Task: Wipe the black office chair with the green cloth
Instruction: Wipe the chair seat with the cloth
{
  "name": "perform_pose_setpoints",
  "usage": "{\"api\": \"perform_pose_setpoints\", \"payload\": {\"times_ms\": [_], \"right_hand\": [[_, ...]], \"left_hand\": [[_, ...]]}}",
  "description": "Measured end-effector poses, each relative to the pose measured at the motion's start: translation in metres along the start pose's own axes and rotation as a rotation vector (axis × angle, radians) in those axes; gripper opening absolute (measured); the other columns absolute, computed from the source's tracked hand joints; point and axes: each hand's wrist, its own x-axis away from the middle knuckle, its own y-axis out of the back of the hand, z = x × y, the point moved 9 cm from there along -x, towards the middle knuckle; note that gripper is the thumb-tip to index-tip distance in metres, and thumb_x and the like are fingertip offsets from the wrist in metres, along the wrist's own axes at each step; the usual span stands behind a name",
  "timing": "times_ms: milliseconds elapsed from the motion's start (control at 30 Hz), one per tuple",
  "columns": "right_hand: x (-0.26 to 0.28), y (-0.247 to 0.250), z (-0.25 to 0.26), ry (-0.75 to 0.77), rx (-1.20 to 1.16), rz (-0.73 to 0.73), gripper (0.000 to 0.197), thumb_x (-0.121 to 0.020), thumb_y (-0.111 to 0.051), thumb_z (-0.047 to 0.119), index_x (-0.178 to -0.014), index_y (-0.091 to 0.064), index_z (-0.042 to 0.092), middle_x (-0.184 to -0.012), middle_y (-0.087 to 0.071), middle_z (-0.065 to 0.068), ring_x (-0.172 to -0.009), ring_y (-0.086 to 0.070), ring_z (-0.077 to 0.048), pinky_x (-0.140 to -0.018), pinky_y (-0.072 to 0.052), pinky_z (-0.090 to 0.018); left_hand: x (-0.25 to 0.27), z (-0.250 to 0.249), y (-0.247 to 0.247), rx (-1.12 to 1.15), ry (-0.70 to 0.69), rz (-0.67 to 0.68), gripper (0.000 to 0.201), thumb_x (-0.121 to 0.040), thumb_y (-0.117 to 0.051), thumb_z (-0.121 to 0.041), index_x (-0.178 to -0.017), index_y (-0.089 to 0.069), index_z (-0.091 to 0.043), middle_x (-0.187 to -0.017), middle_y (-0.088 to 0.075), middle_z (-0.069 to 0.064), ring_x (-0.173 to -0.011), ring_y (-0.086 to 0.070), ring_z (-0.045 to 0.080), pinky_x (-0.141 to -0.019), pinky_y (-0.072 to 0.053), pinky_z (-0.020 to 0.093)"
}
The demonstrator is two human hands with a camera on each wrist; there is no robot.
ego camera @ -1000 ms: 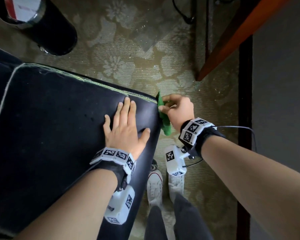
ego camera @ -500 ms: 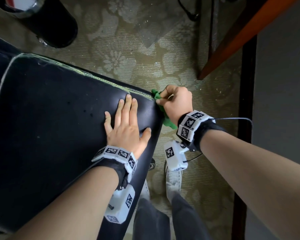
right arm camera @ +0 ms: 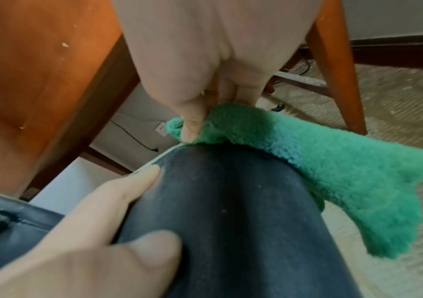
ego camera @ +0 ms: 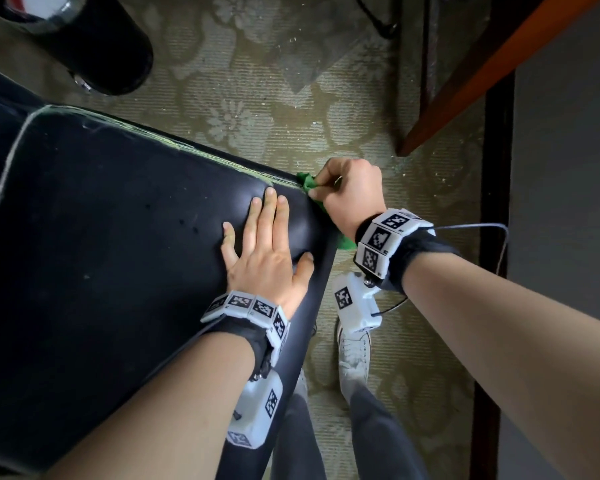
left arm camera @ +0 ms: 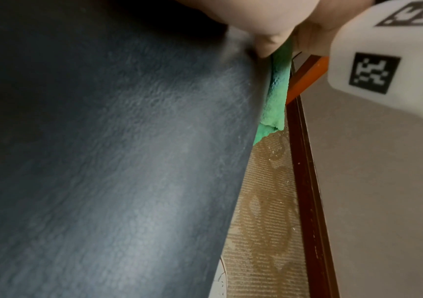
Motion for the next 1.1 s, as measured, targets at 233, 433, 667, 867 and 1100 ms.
{"api": "perform_pose_setpoints", "payload": {"times_ms": [233, 433, 667, 867, 1100], "right_hand": [[0.005, 0.009, -0.019, -0.084, 0.083, -0.032, 0.011, -0.072, -0.079, 0.013, -0.072, -0.069, 0.016, -0.07, -0.067, -0.001, -0.072, -0.059, -0.018, -0.071, -0.048, -0.026], [0.0, -0.018, 0.027, 0.084, 0.216, 0.049, 0.006, -0.075, -0.074, 0.015, -0.077, -0.068, 0.018, -0.077, -0.067, 0.002, -0.077, -0.061, -0.019, -0.068, -0.042, -0.022], [0.004, -0.001, -0.005, -0.051, 0.251, -0.004, 0.014, -0.075, -0.076, 0.02, -0.075, -0.062, 0.023, -0.076, -0.061, 0.003, -0.088, -0.062, -0.027, -0.07, -0.036, -0.021], [0.015, 0.024, 0.0, -0.055, 0.138, -0.077, 0.016, -0.076, -0.077, 0.022, -0.075, -0.061, 0.024, -0.1, -0.067, -0.001, -0.088, -0.062, -0.024, -0.08, -0.045, -0.028], [0.021, 0.023, 0.004, 0.022, 0.129, -0.112, 0.007, -0.082, -0.074, 0.019, -0.087, -0.071, 0.015, -0.079, -0.068, 0.001, -0.081, -0.064, -0.021, -0.074, -0.04, -0.021]], "left_hand": [[0.001, 0.003, 0.006, 0.052, -0.006, 0.023, 0.083, -0.081, -0.018, -0.053, -0.159, -0.01, -0.026, -0.167, 0.001, -0.01, -0.153, -0.003, 0.009, -0.12, -0.005, 0.05], [0.003, 0.001, 0.008, 0.067, 0.008, 0.039, 0.079, -0.089, -0.04, -0.047, -0.159, -0.009, -0.027, -0.167, 0.004, -0.01, -0.153, 0.0, 0.01, -0.121, -0.002, 0.049], [0.005, 0.003, 0.01, 0.038, -0.031, 0.085, 0.083, -0.094, -0.043, -0.043, -0.159, 0.005, -0.027, -0.165, 0.016, -0.012, -0.152, 0.009, 0.007, -0.121, 0.0, 0.047], [0.006, 0.013, 0.029, 0.106, -0.026, 0.007, 0.083, -0.092, -0.052, -0.036, -0.16, -0.005, -0.023, -0.166, 0.009, -0.009, -0.153, 0.002, 0.011, -0.121, -0.007, 0.048], [-0.005, 0.034, 0.025, 0.078, 0.109, 0.066, 0.089, -0.094, -0.047, -0.05, -0.159, 0.007, -0.019, -0.165, 0.02, -0.007, -0.152, 0.014, 0.013, -0.123, 0.002, 0.051]]}}
